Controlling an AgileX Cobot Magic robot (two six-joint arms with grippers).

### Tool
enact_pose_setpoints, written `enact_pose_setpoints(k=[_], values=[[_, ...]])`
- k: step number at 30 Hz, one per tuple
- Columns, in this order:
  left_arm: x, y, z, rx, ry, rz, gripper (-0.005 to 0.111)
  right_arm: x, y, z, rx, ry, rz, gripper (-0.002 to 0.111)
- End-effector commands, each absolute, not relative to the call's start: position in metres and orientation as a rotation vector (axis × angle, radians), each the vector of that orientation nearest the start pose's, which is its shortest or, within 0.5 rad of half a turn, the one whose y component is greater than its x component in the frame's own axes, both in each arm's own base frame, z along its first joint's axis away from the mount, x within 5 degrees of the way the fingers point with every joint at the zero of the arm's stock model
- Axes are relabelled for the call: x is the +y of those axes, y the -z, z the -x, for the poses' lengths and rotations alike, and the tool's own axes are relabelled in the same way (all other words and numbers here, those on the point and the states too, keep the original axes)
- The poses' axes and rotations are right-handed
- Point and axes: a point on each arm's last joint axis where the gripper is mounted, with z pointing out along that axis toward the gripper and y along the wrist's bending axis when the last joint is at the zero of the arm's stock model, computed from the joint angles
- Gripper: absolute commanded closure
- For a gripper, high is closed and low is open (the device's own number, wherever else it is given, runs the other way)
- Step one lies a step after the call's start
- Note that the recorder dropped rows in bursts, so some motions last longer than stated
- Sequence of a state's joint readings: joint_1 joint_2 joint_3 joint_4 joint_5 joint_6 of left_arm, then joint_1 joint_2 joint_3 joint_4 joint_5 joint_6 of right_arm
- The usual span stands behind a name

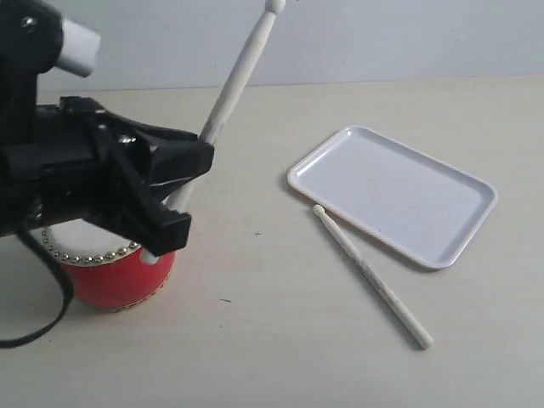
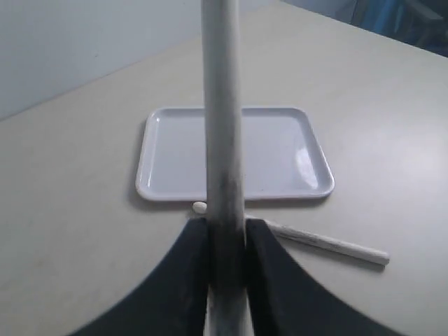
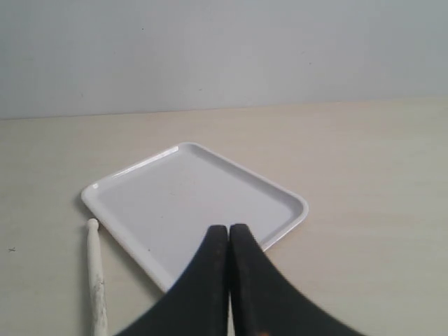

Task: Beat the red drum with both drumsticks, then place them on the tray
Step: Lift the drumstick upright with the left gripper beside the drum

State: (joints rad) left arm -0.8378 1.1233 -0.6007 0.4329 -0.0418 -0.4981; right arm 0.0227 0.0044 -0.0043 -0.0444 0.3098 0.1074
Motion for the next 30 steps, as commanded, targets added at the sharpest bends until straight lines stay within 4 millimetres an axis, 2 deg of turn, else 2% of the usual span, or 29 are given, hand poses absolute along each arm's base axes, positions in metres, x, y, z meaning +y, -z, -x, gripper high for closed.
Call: enact_pose_setpoints(k=[1, 4, 7, 12, 14, 17, 22, 25, 27, 28, 30], values=[[-0.152, -0.271, -0.132, 1.789, 0.651, -0.758, 0.107, 0.000, -0.199, -0.056, 1.643, -0.004, 0.004, 0.108], [-0.137, -0.272, -0.117, 1.727, 0.666, -0.754, 0.107, 0.001, -0.214, -0.056, 1.470, -0.090, -0.056, 0.108], [-0.131, -0.272, -0.112, 1.698, 0.659, -0.762, 0.107, 0.001, -0.223, -0.055, 1.373, -0.097, -0.048, 0.108], [-0.129, -0.267, -0.113, 1.747, 0.624, -0.767, 0.107, 0.002, -0.226, -0.054, 1.333, -0.196, -0.122, 0.108], [-0.126, -0.260, -0.112, 1.789, 0.596, -0.776, 0.107, 0.002, -0.227, -0.054, 1.319, -0.338, -0.232, 0.108], [-0.124, -0.249, -0.110, 1.817, 0.583, -0.793, 0.107, 0.005, -0.226, -0.054, 1.339, -0.242, -0.114, 0.108], [-0.119, -0.231, -0.105, 1.887, 0.589, -0.781, 0.107, 0.010, -0.225, -0.058, 1.374, -0.256, -0.047, 0.108], [-0.116, -0.226, -0.106, 1.909, 0.579, -0.766, 0.107, 0.026, -0.225, -0.062, 1.396, -0.339, 0.138, 0.108], [-0.112, -0.226, -0.110, 1.927, 0.559, -0.720, 0.107, 0.035, -0.223, -0.068, 1.482, -0.418, 0.209, 0.108], [-0.107, -0.225, -0.115, 1.942, 0.530, -0.677, 0.107, 0.035, -0.229, -0.078, 1.569, -0.400, 0.217, 0.108], [-0.102, -0.222, -0.119, 1.973, 0.508, -0.630, 0.107, 0.036, -0.234, -0.089, 1.637, -0.426, 0.203, 0.108]])
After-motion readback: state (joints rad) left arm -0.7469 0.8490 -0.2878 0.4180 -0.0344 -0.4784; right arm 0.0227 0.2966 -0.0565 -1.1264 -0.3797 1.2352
